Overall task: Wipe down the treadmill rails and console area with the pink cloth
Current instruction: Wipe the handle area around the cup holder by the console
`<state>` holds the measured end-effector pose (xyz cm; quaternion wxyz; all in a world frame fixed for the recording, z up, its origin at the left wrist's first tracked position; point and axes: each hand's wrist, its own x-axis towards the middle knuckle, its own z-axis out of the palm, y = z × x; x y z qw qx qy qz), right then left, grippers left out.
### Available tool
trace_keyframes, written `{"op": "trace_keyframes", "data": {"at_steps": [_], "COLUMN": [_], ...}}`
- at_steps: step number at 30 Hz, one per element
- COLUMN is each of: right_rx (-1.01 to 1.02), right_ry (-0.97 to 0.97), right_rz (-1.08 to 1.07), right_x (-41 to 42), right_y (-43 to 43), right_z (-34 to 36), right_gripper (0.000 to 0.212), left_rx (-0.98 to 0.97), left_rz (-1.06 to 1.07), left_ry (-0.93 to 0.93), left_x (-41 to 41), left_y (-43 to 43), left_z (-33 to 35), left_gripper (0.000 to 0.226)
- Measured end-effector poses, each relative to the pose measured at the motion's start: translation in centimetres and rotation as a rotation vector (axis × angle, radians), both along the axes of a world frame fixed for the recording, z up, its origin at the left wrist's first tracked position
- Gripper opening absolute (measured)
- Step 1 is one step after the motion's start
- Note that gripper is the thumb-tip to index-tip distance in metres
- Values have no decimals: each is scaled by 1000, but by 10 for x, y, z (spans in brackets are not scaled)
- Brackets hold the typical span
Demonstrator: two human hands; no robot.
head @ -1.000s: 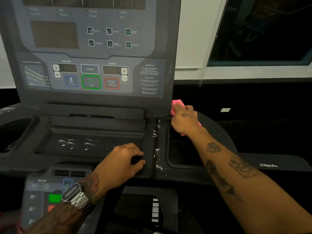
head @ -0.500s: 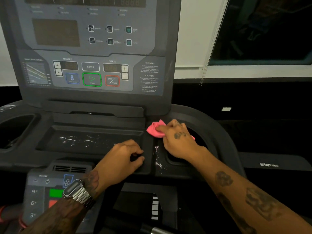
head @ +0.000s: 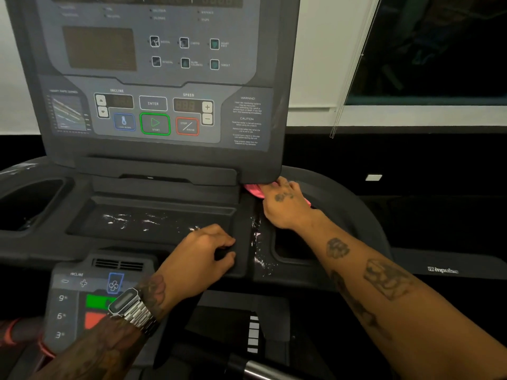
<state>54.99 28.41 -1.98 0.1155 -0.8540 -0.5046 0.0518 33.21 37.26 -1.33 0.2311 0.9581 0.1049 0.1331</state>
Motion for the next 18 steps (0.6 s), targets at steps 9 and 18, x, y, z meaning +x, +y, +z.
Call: {"op": "trace_keyframes", "data": {"at_steps": [9, 18], "right_rx": [201, 136], "right_ry": [73, 226], "right_rz": [30, 182], "right_x": [-50, -78], "right_y": [-41, -101], "right_z": [-20, -9], "right_gripper": [61, 53], "left_rx": [-73, -40], "left_rz": [67, 43], "left_ry": [10, 44], "left_x": [0, -2], "left_y": [-3, -1], "left_z": [0, -2], "left_gripper": [27, 28]}}
